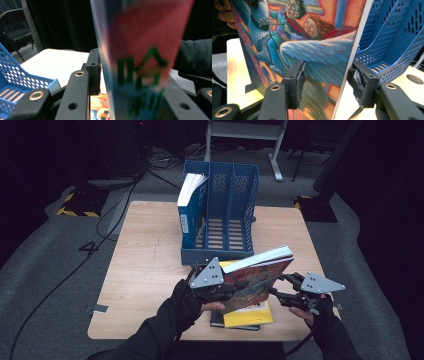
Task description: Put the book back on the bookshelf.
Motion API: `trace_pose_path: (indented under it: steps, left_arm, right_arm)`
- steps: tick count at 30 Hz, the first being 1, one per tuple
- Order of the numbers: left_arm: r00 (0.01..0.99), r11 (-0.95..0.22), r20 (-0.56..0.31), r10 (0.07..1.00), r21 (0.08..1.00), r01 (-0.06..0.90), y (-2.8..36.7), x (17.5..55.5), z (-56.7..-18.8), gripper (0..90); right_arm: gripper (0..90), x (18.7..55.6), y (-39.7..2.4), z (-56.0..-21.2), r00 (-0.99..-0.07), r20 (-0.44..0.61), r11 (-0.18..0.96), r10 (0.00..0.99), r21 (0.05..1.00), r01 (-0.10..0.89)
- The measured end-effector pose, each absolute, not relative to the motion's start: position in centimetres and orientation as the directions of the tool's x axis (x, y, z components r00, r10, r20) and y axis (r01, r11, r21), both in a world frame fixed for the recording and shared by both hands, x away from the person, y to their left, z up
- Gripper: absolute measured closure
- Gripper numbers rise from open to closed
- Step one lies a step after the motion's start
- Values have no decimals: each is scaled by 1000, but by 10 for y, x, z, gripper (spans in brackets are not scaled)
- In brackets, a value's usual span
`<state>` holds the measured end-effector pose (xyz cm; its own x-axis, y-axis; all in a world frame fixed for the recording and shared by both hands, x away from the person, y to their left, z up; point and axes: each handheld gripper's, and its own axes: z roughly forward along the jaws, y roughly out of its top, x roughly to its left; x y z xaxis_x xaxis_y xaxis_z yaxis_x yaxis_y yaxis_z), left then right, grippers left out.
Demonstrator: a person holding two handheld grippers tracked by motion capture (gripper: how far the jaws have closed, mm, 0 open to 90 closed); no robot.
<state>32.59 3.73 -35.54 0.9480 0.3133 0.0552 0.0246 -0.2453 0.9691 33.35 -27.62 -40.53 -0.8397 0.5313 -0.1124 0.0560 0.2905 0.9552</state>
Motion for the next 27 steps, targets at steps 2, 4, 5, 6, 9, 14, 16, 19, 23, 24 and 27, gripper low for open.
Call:
trace_pose_path:
  steps: [2,4,5,6,9,14,16,19,23,24,27]
  left_arm:
    - [946,-238,54,318,971,25,36,326,-353,664]
    - [951,-222,32,308,974,40,36,328,-351,667]
    - [951,-216,28,309,976,41,36,328,-350,667]
    - [952,-211,22,305,976,45,36,328,-349,682]
    - [949,-203,8,315,977,59,35,330,-349,712]
    - [943,-221,11,331,973,66,35,331,-346,729]
    - [943,-231,5,334,970,76,34,331,-345,730]
    - [939,-245,-5,344,965,95,33,331,-342,731]
    - [933,-269,21,359,960,82,32,329,-340,729]
    - [934,-272,22,358,959,81,31,330,-339,729]
    - [930,-281,33,366,957,77,30,331,-338,729]
  right_arm:
    - [483,333,-276,-405,-840,-114,292,530,955,54]
    - [483,333,-276,-405,-838,-113,292,533,955,57]
    - [482,333,-276,-405,-838,-113,293,533,955,57]
    - [481,333,-276,-405,-838,-112,291,534,955,57]
    - [475,333,-276,-405,-837,-114,294,535,954,58]
    - [469,333,-275,-406,-834,-118,300,540,952,59]
    - [466,333,-275,-406,-831,-122,302,542,952,57]
    - [466,333,-275,-406,-830,-121,303,544,951,60]
    - [444,333,-275,-406,-827,-126,309,548,949,61]
    - [436,333,-275,-406,-825,-122,310,552,948,68]
    - [411,333,-278,-407,-822,-124,325,556,943,77]
